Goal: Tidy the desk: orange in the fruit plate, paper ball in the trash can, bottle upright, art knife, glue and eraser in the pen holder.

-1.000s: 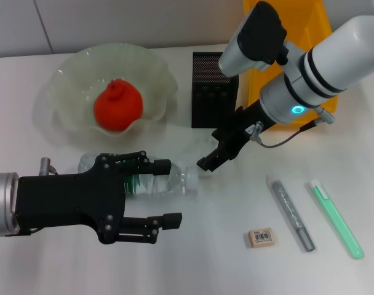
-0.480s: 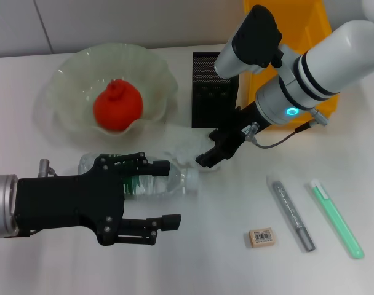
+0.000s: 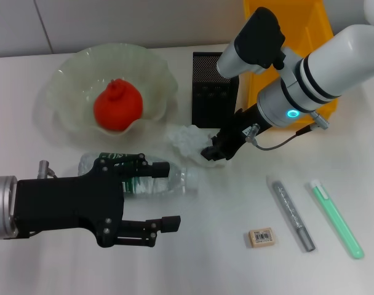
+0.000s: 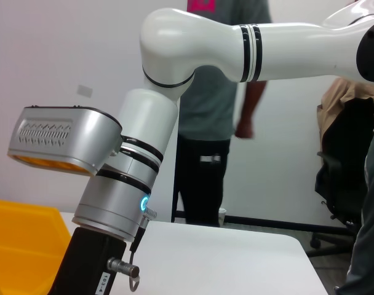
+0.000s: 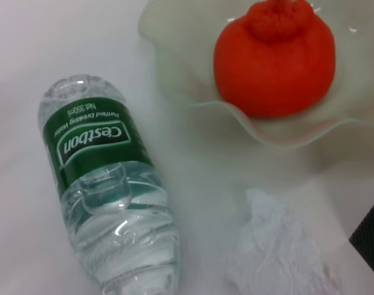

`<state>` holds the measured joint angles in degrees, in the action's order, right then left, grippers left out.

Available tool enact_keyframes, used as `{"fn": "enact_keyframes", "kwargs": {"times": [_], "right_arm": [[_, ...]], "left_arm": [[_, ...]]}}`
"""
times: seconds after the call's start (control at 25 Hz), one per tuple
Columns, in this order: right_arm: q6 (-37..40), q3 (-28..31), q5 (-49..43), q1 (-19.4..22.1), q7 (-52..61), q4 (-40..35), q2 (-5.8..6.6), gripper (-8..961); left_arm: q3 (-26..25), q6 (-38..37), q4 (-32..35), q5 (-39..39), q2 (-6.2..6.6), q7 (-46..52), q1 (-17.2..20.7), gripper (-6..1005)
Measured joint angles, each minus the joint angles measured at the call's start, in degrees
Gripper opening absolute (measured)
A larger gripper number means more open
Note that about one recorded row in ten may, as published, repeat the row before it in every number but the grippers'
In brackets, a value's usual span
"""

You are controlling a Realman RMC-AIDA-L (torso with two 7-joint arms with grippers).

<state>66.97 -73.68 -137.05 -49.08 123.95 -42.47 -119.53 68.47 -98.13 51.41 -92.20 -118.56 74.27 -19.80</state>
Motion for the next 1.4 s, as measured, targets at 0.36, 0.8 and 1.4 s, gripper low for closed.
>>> {"fn": "enact_keyframes", "kwargs": {"times": [0.36, 0.8, 1.4], "right_arm": [[2.1, -0.1, 1.5, 4.7, 0.6, -6.3, 0.0, 194], [5.4, -6.9, 4.4, 12.1, 3.1, -21.5, 0.16, 106], [7.4, -9.8, 0.6, 19.7, 6.4, -40.0, 0.01, 88]], "left_arm": [[0.0, -0.1, 0.0, 0.0, 0.09, 0.0, 0.1, 809], [0.0, 0.0, 0.0, 0.0, 0.09, 0.0, 0.1, 807], [0.5, 0.2, 0.0, 0.0, 0.03, 0.1, 0.1, 804]]}}
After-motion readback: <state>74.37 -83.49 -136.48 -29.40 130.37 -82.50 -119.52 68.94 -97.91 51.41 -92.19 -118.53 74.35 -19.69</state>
